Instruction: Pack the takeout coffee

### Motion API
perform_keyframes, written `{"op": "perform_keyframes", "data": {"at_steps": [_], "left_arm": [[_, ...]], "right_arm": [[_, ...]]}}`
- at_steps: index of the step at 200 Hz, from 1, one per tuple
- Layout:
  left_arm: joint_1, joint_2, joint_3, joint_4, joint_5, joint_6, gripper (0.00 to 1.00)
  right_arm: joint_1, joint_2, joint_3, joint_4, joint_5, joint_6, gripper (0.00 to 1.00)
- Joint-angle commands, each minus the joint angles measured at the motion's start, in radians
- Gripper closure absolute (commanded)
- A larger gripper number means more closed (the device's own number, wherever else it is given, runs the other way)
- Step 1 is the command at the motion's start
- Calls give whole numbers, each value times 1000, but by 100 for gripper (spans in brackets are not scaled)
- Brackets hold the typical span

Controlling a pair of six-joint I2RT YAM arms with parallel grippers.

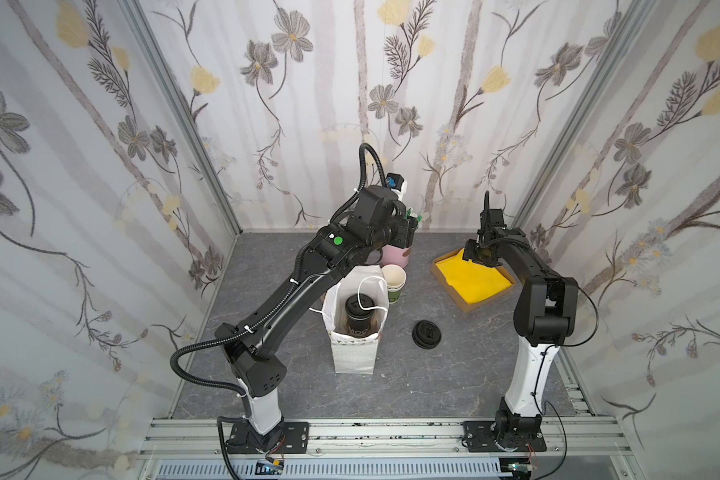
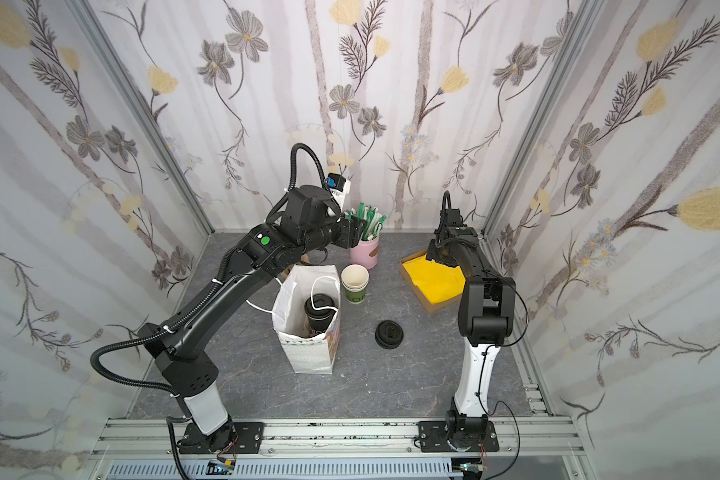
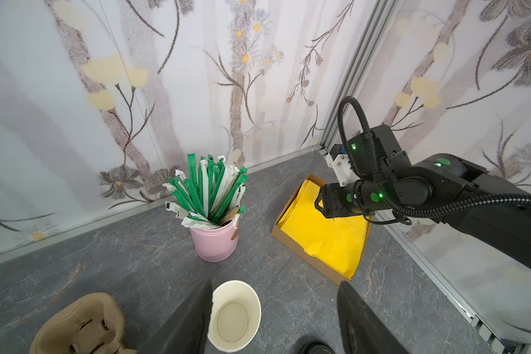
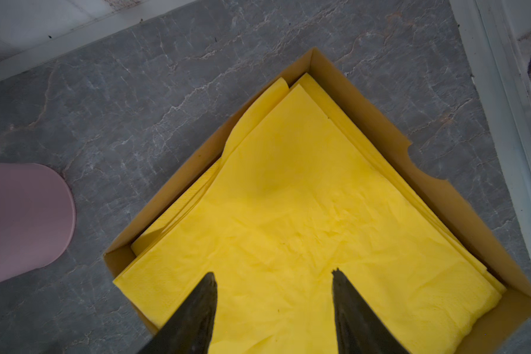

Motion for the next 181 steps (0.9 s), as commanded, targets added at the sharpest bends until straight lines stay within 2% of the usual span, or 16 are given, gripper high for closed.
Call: {"op": "perform_keyframes", "data": {"at_steps": [1, 34, 111, 126, 147, 181], "left_arm": [[1, -23, -21, 19, -27, -6, 33], [0, -39, -47, 17, -44, -8, 33], [1, -67, -90, 19, -70, -17, 32], [0, -65, -89, 19, -69, -19, 32], [0, -64, -90, 18, -74, -20, 32], [0, -58, -75, 19, -84, -8, 31]], "right_arm": [[-1, 24, 12, -16, -4, -9, 42], [-1, 35, -16, -18, 2, 1, 42], [0, 58, -28, -20, -6, -1, 48], [-1, 55, -28, -18, -1, -2, 54], [-1, 51, -28, -17, 1, -7, 72], [-2, 29, -34, -18, -13, -15, 92]]}}
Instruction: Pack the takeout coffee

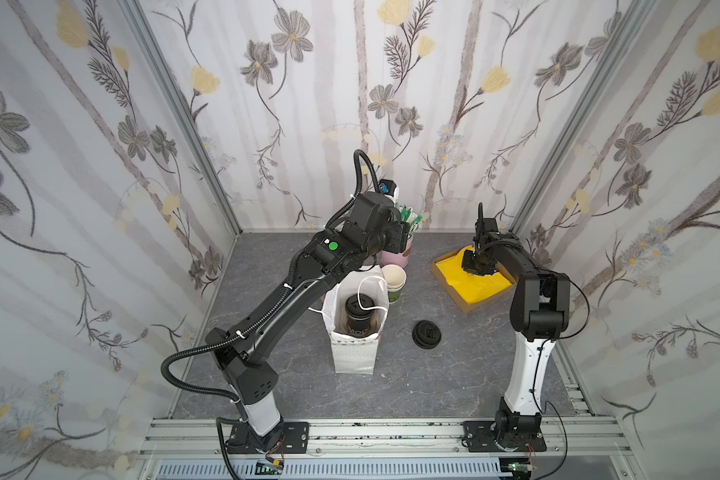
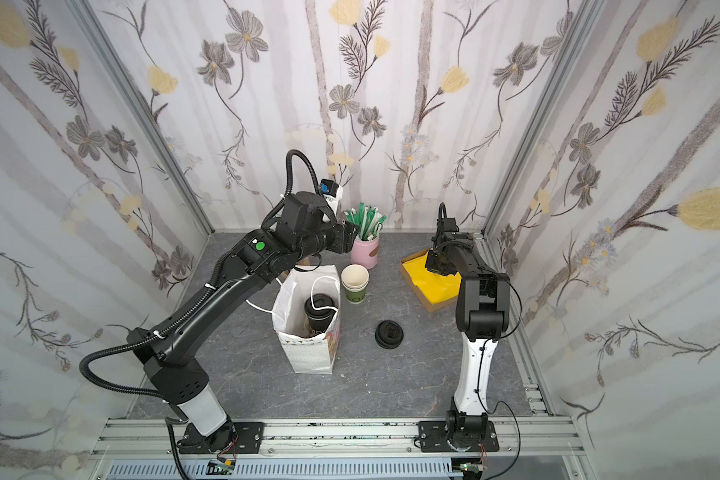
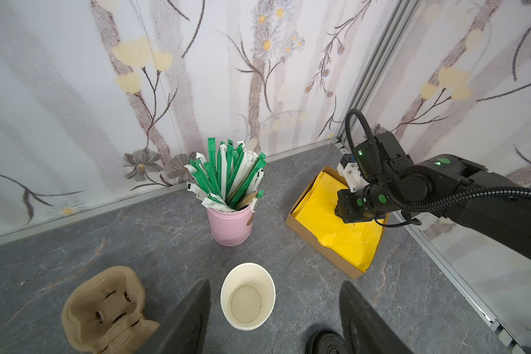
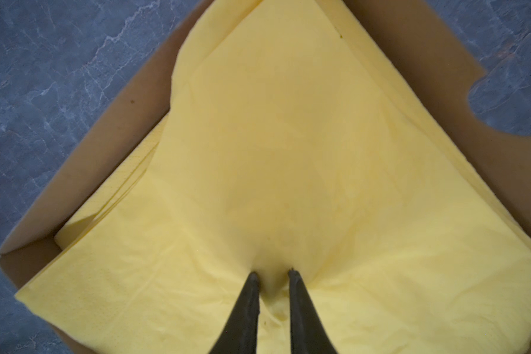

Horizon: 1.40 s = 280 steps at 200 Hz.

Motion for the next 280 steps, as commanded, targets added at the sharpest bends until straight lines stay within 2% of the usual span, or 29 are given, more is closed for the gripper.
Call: {"op": "perform_keyframes", "data": {"at_steps": [1, 15, 107, 149, 176, 210, 252, 263, 280], "left_arm": [[1, 3, 13, 17, -25, 8, 31], [-1, 9, 26, 18, -28, 10, 31], [-1, 69, 113, 17, -12, -39, 31], [1, 117, 178, 20, 21, -62, 31], [-5, 187, 273, 19, 69, -68, 31], [-20, 326, 470, 22, 147, -81, 30], [-77, 514, 672, 40, 196, -89, 27], [-88, 542, 686, 50, 195, -99, 27], [-92, 558, 687, 59, 164, -143, 27]], "right_arm": [[0, -22, -6, 18, -6, -11, 93], [-1, -36, -5, 16, -21, -20, 100], [-42, -168, -49, 12, -78, -65, 100], [-75, -205, -43, 37, -185, -69, 100], [-100, -279, -76, 80, -271, -67, 100], [-123, -411, -162, 172, -409, -43, 100], [-139, -548, -273, 289, -516, 20, 100], [-143, -560, -283, 292, -506, 21, 100], [-151, -552, -297, 292, -430, -2, 100]]}}
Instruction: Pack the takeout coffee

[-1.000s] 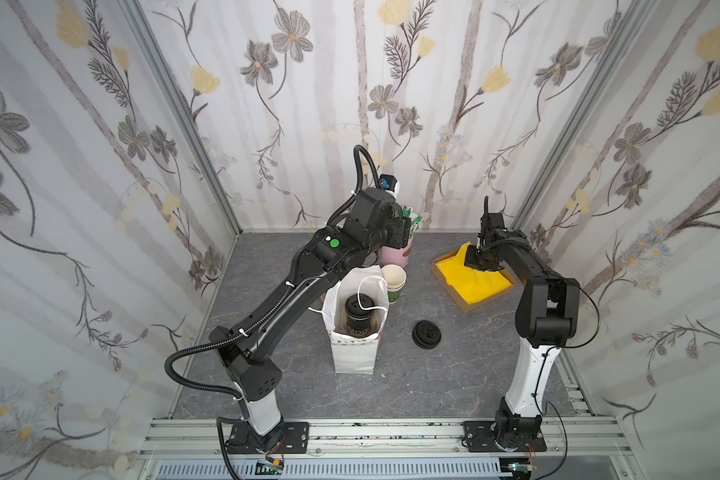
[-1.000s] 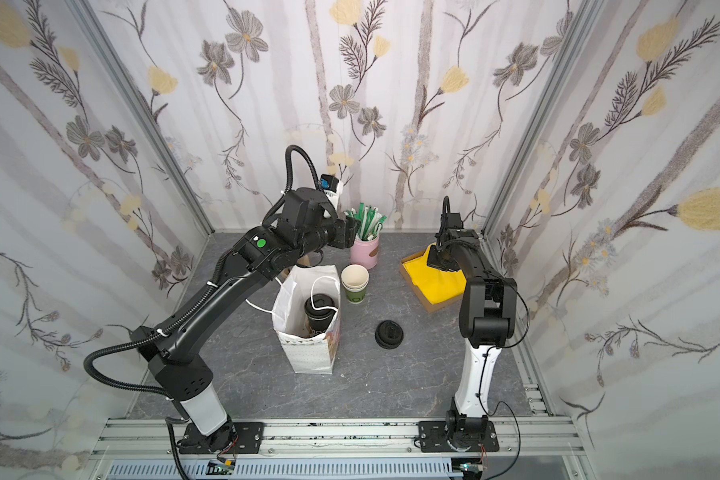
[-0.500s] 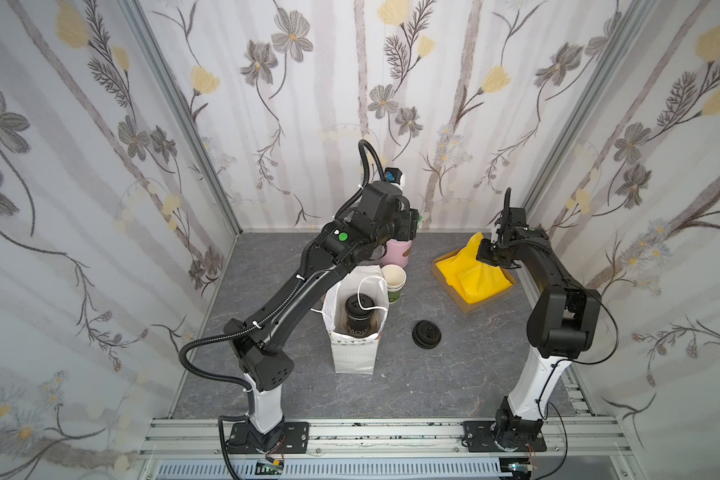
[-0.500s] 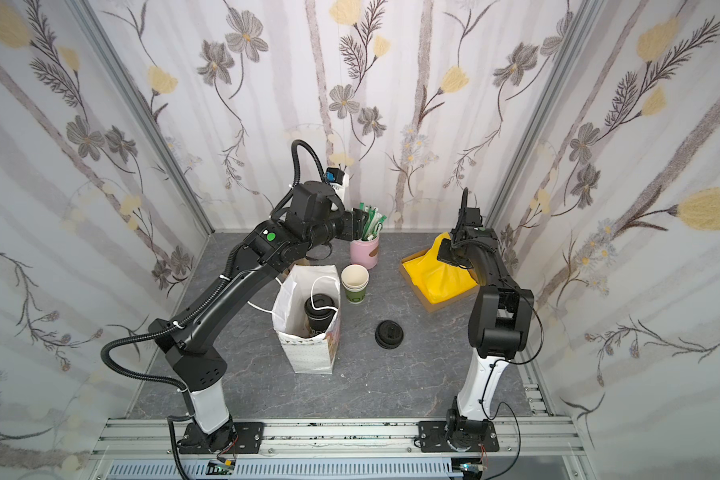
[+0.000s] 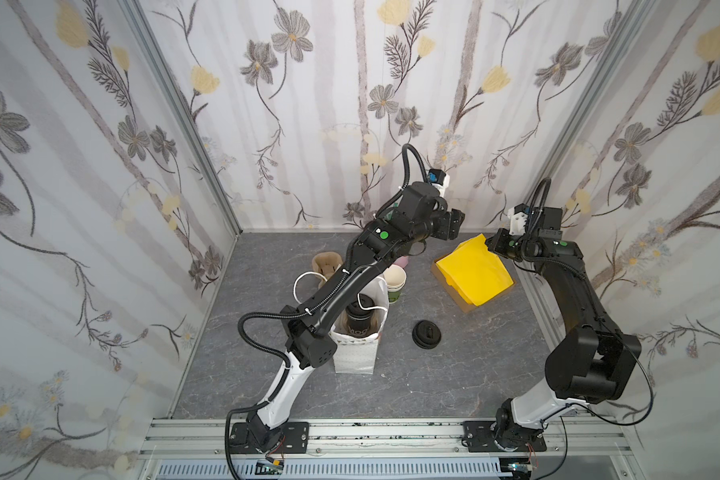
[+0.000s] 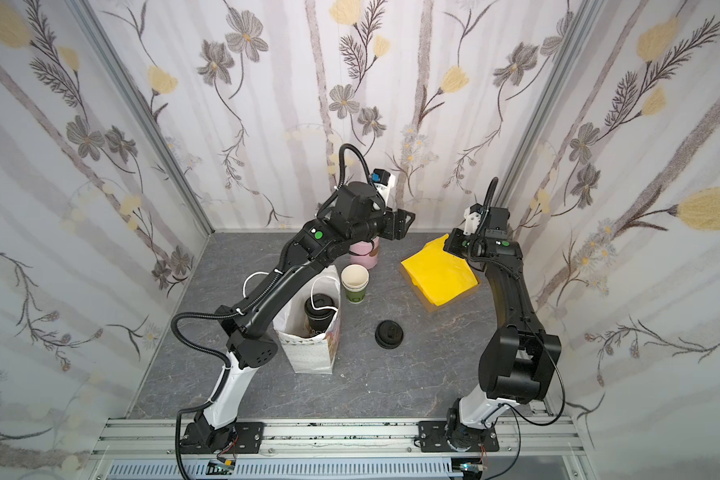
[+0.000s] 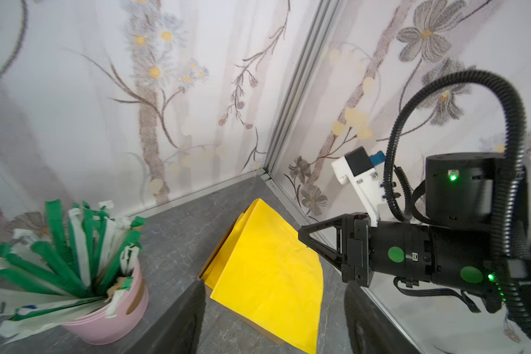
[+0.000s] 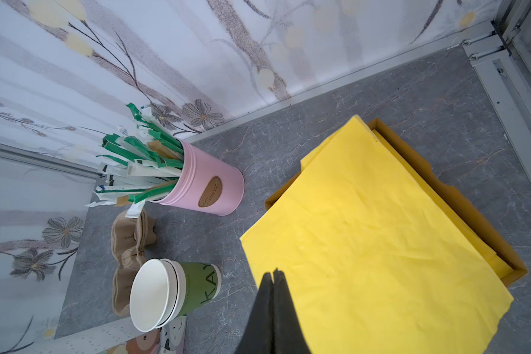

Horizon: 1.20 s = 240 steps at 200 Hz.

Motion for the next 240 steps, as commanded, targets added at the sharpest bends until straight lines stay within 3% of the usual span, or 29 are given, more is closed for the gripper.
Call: {"op": "perform_keyframes", "data": {"at_steps": [1, 52, 83, 142, 180, 240], "left_arm": [[-4, 23, 19, 42, -14, -55, 27], [-8, -16, -37, 46, -40, -99, 27], [-8, -82, -147, 48, -91, -68, 26], [-8, -92, -179, 47, -106, -63, 26], [-7, -103, -192, 48, -107, -55, 26], [-6, -112, -209, 47, -112, -39, 26]], "right_arm": [[-9, 3, -18, 68, 30, -3, 100], [-12, 236, 128, 23, 79, -49, 67], [-5, 294, 129, -27, 195, -81, 51], [68, 407, 129, -67, 319, -98, 42], [82, 468, 171, -109, 411, -72, 42], [107, 496, 175, -107, 366, -75, 46]]}}
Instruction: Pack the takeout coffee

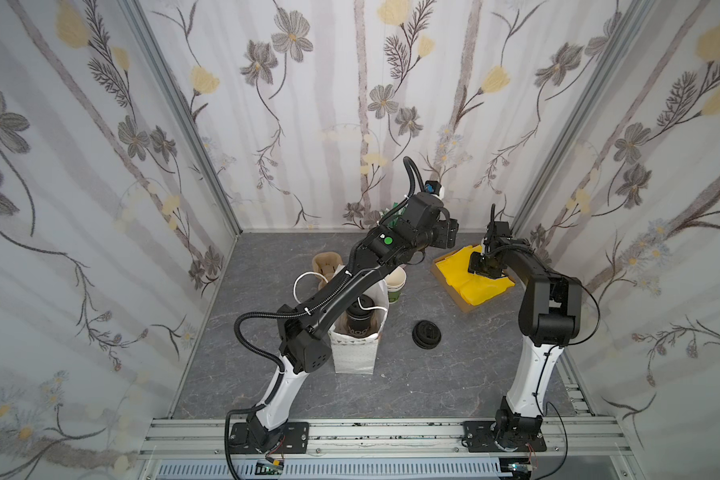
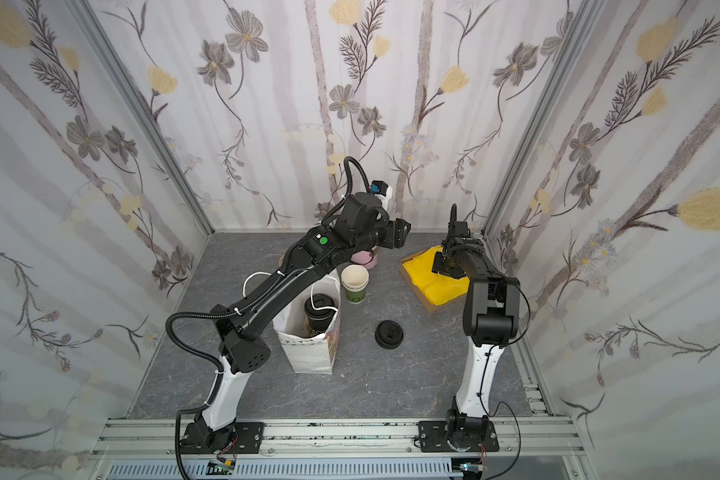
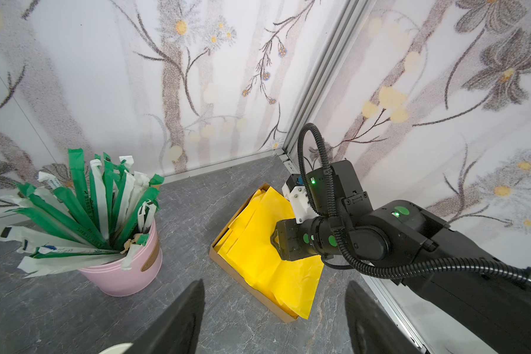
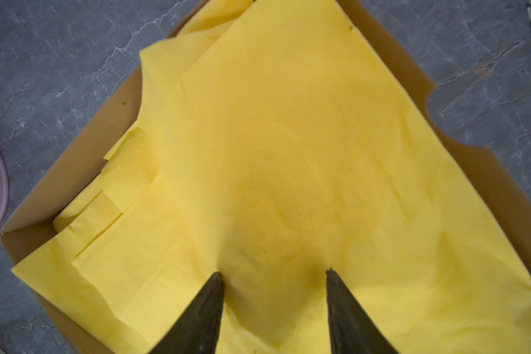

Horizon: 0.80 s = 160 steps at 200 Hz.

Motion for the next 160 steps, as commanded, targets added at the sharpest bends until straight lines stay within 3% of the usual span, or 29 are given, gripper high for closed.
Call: {"op": "perform_keyframes", "data": {"at_steps": [1, 15, 37, 63, 160], "left_arm": [[3, -14, -4, 30, -12, 14, 26], [4, -15, -7, 29, -15, 17, 26], [3, -26, -20, 29, -24, 20, 26], [4, -50, -52, 29, -52, 20, 26], [3, -98, -94, 29, -84, 12, 25]], "right_arm": [[19, 9, 16, 6, -14, 0, 46], [21, 20, 26, 3, -8, 2, 50], [15, 20, 35, -13, 8, 3, 78], [11, -31, 26, -13, 26, -4, 100], [-26, -174, 23, -2, -75, -4, 100]]}}
